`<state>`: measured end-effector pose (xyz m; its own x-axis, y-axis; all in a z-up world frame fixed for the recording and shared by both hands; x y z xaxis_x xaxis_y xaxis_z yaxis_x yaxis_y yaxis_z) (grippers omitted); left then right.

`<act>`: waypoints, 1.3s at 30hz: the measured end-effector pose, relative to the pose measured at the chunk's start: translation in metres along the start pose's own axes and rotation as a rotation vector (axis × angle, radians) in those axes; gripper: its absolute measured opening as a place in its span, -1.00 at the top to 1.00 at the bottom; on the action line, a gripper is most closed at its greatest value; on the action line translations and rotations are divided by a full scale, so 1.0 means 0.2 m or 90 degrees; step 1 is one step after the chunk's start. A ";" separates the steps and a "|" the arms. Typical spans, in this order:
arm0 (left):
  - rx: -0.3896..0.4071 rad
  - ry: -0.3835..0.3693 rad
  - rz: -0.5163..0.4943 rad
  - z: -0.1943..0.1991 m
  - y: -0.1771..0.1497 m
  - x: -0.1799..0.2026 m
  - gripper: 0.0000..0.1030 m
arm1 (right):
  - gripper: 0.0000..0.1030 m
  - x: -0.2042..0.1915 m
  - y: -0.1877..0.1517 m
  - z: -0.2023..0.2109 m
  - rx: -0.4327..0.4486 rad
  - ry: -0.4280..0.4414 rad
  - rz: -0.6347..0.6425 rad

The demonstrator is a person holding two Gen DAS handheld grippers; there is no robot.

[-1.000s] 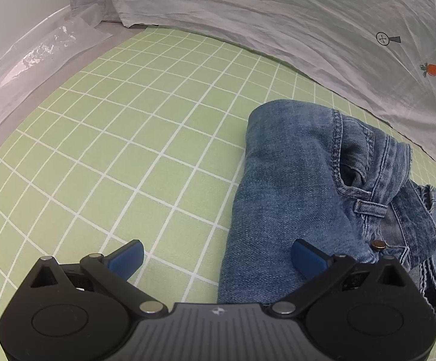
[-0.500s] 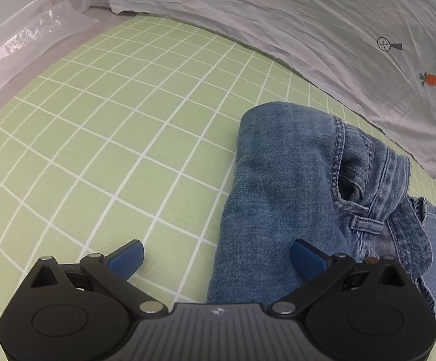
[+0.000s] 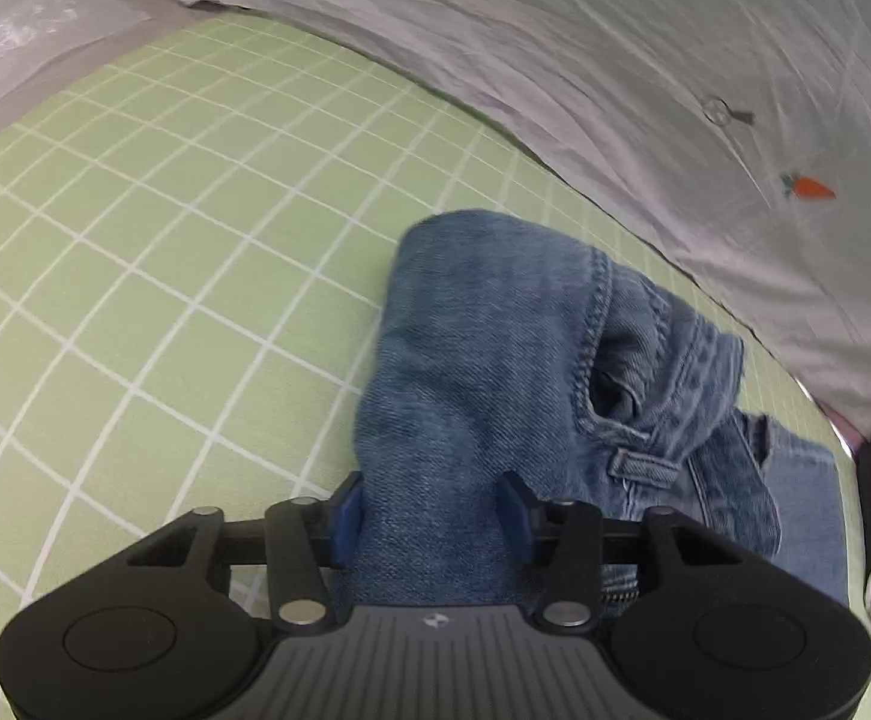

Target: Fold clothes

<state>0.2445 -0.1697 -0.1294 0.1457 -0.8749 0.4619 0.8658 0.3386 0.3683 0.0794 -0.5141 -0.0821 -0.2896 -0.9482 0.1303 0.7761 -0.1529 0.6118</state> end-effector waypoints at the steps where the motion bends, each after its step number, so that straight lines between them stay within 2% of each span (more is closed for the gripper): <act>1: 0.003 -0.006 0.002 0.02 0.00 0.01 0.49 | -0.99 0.01 0.00 0.01 0.006 0.000 -0.007; 3: 0.009 -0.023 0.004 0.07 0.01 0.04 0.57 | -0.99 0.04 0.00 0.03 0.018 -0.001 -0.021; 7: 0.034 -0.051 -0.036 0.21 0.02 0.21 0.60 | -0.99 0.11 -0.03 0.05 0.026 0.004 -0.050; 12: 0.053 -0.101 -0.095 0.37 -0.05 0.55 0.64 | -0.99 0.22 -0.09 0.06 0.023 0.013 -0.068; 16: 0.045 -0.129 -0.156 0.42 -0.20 0.87 0.66 | -0.99 0.35 -0.18 0.07 0.019 0.017 -0.083; 22: -0.013 -0.148 -0.220 0.24 -0.48 1.31 0.67 | -0.99 0.66 -0.28 0.05 0.009 -0.004 -0.136; 26: -0.076 -0.127 -0.264 -0.03 -0.67 1.51 0.66 | -0.99 0.85 -0.36 -0.04 -0.005 -0.021 -0.174; 28: -0.113 -0.099 -0.279 -0.21 -0.76 1.57 0.62 | -0.99 0.94 -0.39 -0.10 -0.015 -0.030 -0.186; 30: -0.148 -0.078 -0.267 -0.36 -0.82 1.59 0.48 | -0.99 1.02 -0.41 -0.17 -0.027 -0.038 -0.192; 32: -0.174 -0.095 -0.235 -0.42 -0.82 1.58 0.31 | -0.99 1.07 -0.41 -0.24 -0.043 -0.039 -0.197; 34: -0.201 -0.133 -0.188 -0.43 -0.80 1.57 -0.05 | -0.99 1.08 -0.38 -0.29 -0.048 -0.035 -0.189; 35: -0.215 -0.158 -0.165 -0.43 -0.79 1.57 -0.37 | -0.99 1.07 -0.37 -0.31 -0.045 -0.032 -0.182; 36: -0.229 -0.182 -0.142 -0.43 -0.77 1.56 -0.46 | -0.99 1.07 -0.35 -0.32 -0.042 -0.029 -0.176; 37: -0.230 -0.182 -0.132 -0.42 -0.76 1.56 -0.47 | -0.99 1.05 -0.33 -0.33 -0.038 -0.029 -0.170; 39: -0.211 -0.148 -0.144 -0.36 -0.73 1.56 -0.65 | -0.99 1.03 -0.29 -0.33 -0.030 -0.024 -0.164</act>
<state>0.1987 -0.5172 -0.0966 -0.1433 -0.8001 0.5825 0.9752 -0.0140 0.2207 0.0114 -0.7183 -0.1427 -0.5005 -0.8657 0.0047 0.6994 -0.4012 0.5915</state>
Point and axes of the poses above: each gripper's, at about its wrist camera, not at the fingertips, and z roughly against the way its jaws point, x to its right, y to its top, the point moved 6 cm from there along -z, roughly the way its jaws point, and after that the axes turned 11 degrees about z, right-handed, at the moved point
